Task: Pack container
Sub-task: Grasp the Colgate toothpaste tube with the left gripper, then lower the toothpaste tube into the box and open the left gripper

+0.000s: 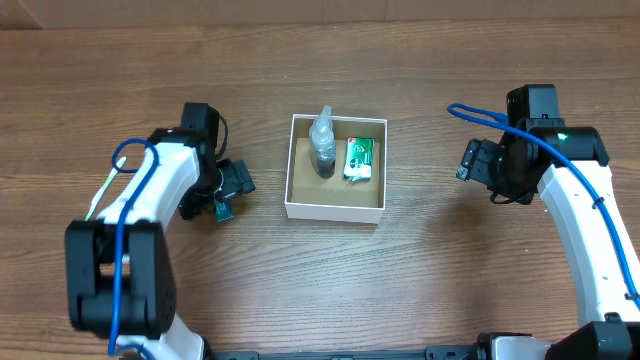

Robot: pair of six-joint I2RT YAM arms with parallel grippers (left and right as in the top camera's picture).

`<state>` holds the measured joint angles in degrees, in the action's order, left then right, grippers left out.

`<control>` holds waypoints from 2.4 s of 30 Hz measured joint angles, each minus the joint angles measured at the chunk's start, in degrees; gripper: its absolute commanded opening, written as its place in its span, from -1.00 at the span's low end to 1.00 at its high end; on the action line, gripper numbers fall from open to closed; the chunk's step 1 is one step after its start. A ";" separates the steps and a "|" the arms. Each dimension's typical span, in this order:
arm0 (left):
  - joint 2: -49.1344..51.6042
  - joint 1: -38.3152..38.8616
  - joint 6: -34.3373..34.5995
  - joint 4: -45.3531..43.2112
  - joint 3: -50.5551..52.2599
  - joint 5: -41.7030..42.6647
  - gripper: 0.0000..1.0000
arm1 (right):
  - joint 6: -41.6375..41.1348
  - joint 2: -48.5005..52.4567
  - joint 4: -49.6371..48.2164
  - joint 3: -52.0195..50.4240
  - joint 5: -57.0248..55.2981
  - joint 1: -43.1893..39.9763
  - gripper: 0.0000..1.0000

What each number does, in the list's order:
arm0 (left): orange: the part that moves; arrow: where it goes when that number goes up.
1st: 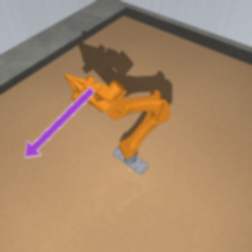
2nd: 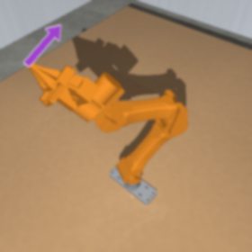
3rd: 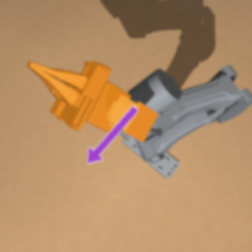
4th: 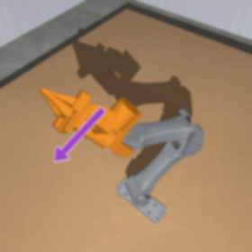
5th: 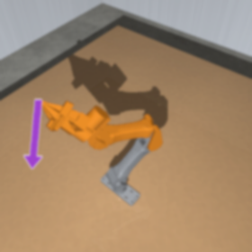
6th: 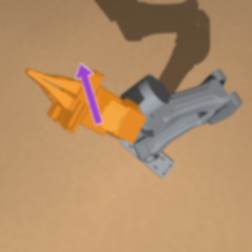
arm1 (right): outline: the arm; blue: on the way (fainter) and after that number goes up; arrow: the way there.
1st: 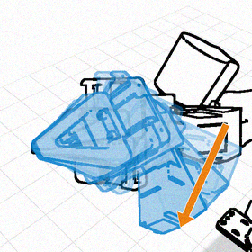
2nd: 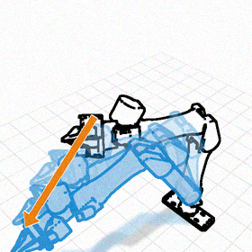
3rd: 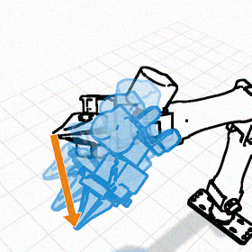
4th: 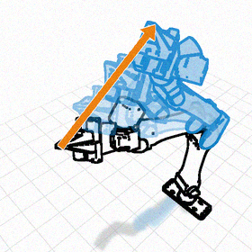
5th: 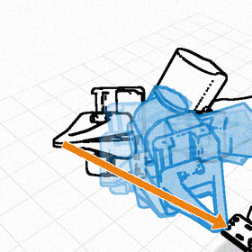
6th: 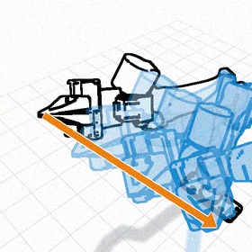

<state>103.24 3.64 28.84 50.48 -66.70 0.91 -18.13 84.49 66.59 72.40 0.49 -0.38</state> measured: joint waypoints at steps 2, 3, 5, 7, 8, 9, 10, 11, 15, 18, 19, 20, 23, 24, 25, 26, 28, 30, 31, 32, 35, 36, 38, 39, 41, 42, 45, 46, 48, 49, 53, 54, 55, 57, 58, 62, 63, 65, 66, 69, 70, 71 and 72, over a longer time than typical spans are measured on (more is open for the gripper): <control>3.28 0.00 0.70 -2.82 0.02 0.00 1.00 | 0.20 0.00 0.02 0.00 0.39 0.00 0.59; 3.48 0.00 0.90 -4.31 0.02 -0.02 1.00 | 0.17 0.00 0.02 0.00 0.55 0.00 0.59; 4.00 0.00 1.07 -7.10 0.00 -0.04 0.82 | 0.20 0.00 0.04 0.00 0.61 0.00 0.59; 5.01 0.00 1.27 -7.48 0.00 -0.28 0.48 | 0.20 0.00 0.00 0.00 0.61 -0.02 0.61; 5.46 0.00 1.46 -7.23 -0.04 -0.87 0.34 | 0.20 0.00 0.04 0.00 0.61 0.00 0.61; 5.64 0.00 1.62 -6.97 -0.13 -1.31 0.15 | 0.20 0.00 0.02 0.00 0.61 0.00 0.61; 5.79 0.00 1.86 -6.73 -0.24 -1.57 -0.38 | 0.20 0.00 0.00 0.00 0.61 -0.02 0.62; 6.19 0.00 2.08 -5.99 -0.59 -2.19 -0.53 | 0.24 0.00 0.02 0.00 0.59 -0.02 0.62; 6.38 -0.04 2.56 -4.87 -1.22 -2.36 -0.92 | 0.39 0.00 0.04 0.00 0.59 0.00 0.62; 6.38 -0.04 2.56 -4.92 -1.40 -2.25 -0.92 | 0.44 0.00 0.04 0.00 0.61 -0.02 0.62; 6.38 -0.04 2.56 -4.90 -1.40 -2.25 -0.92 | 0.44 0.00 0.07 0.00 0.61 0.00 0.62; 6.38 -0.04 2.54 -4.87 -1.51 -2.25 -0.92 | 0.44 0.00 0.02 0.00 0.63 -0.02 0.62; 6.84 -0.02 1.22 -4.55 -2.99 -2.21 -0.92 | 0.52 0.00 0.04 0.00 0.61 0.00 0.62; 6.93 -0.02 0.55 -3.32 -4.37 -2.21 -0.92 | 0.57 0.00 0.02 0.00 0.61 -0.02 0.63; 6.91 0.02 -0.20 -2.73 -5.81 -2.23 -0.92 | 0.61 0.00 0.00 0.00 0.61 -0.02 0.62; 6.84 0.09 -0.85 -1.88 -7.26 -2.23 -0.92 | 0.63 0.00 0.04 0.00 0.61 0.00 0.62; 5.20 0.81 -2.32 0.74 -9.49 -2.95 -0.92 | 0.59 0.00 -0.02 0.00 0.61 0.00 0.62; -0.46 4.04 -2.93 2.32 -11.72 -3.74 -0.92 | 0.61 0.00 -0.09 0.00 0.61 0.00 0.62; -3.91 6.75 -3.41 2.23 -12.48 -4.00 -0.92 | 0.61 0.00 -0.15 0.00 0.61 0.00 0.63; -8.15 10.73 -4.55 1.55 -13.18 -4.59 -0.92 | 0.63 0.00 -0.26 0.00 0.61 -0.02 0.63; -16.83 26.03 -12.13 0.55 -14.75 -10.58 -0.92 | 0.63 0.00 -0.63 0.00 0.61 -0.02 0.63; -17.00 30.53 -16.04 0.57 -14.80 -13.22 -0.92 | 0.63 0.00 -0.70 0.00 0.61 -0.02 0.63; -15.69 35.34 -20.37 0.50 -14.78 -16.04 -0.92 | 0.63 0.00 -0.81 0.00 0.61 0.00 0.63; -14.47 36.17 -22.25 0.35 -14.78 -17.03 -0.92 | 0.63 0.00 -0.81 0.00 0.61 -0.02 0.63; -10.62 35.91 -25.59 -1.05 -14.78 -18.60 -0.92 | 0.61 0.00 -0.81 0.00 0.61 0.00 0.63; -8.92 35.87 -27.08 -1.92 -14.78 -18.91 -0.92 | 0.63 0.00 -0.83 0.00 0.61 -0.02 0.63; -1.11 35.87 -31.45 -4.96 -14.75 -19.63 -0.92 | 0.61 0.00 -0.74 0.00 0.61 0.00 0.63; 1.01 35.87 -32.35 -5.88 -14.67 -19.63 -0.91 | 0.63 0.00 -0.76 0.00 0.61 -0.02 0.63; 1.99 35.87 -33.20 -6.16 -14.60 -19.54 -0.77 | 0.63 0.00 -0.81 0.00 0.63 0.00 0.64; 1.99 35.87 -33.33 -6.25 -14.60 -19.54 -0.50 | 0.63 0.00 -0.85 0.00 0.61 0.00 0.63; 1.99 35.87 -33.51 -4.72 -14.62 -17.05 0.12 | 0.63 0.00 -0.87 0.00 0.63 0.00 0.64; 1.99 35.87 -33.38 -4.48 -14.62 -16.50 0.13 | 0.63 0.00 -0.94 0.00 0.61 -0.02 0.64; 1.99 35.87 -33.31 -4.07 -14.60 -16.06 0.14 | 0.61 0.00 -1.03 0.00 0.57 0.00 0.65; 1.99 36.04 -32.79 -3.30 -14.62 -16.11 0.13 | -0.26 0.00 -1.20 0.00 0.46 -1.05 0.65; 1.95 36.17 -31.87 -2.82 -14.64 -16.13 0.14 | -1.05 0.00 -1.22 0.00 0.63 -3.76 0.67; -4.61 36.50 -25.86 -0.61 -14.62 -16.59 0.41 | -1.46 0.00 -1.40 0.00 2.86 -19.17 0.67; -8.17 36.41 -23.78 0.44 -14.62 -17.57 0.75 | -1.09 0.00 -1.46 0.00 3.63 -22.69 0.69; -16.76 35.12 -18.64 3.78 -14.80 -19.78 1.00 | -0.33 0.00 -1.38 0.00 4.17 -25.16 0.74; -20.65 33.57 -15.98 5.60 -15.08 -20.41 1.00 | 0.24 0.00 -1.42 0.00 4.55 -24.57 0.83; -31.32 22.93 -7.41 11.85 -15.23 -22.01 1.00 | 2.03 0.00 -1.49 0.00 5.25 -18.86 1.00; -34.32 17.88 -5.05 13.25 -15.23 -22.69 1.00 | 2.51 0.00 -1.46 0.00 5.35 -17.05 1.00; -36.11 13.94 -3.78 13.90 -15.30 -22.99 1.00 | 2.75 0.00 -1.51 0.00 5.53 -16.04 1.00; -36.81 10.60 -3.15 14.91 -15.41 -23.06 1.00 | 2.91 0.00 -1.49 0.00 5.55 -15.52 1.00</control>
<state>66.43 14.24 25.69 65.39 -82.11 -22.15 -15.22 84.49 65.10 72.40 6.04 -15.90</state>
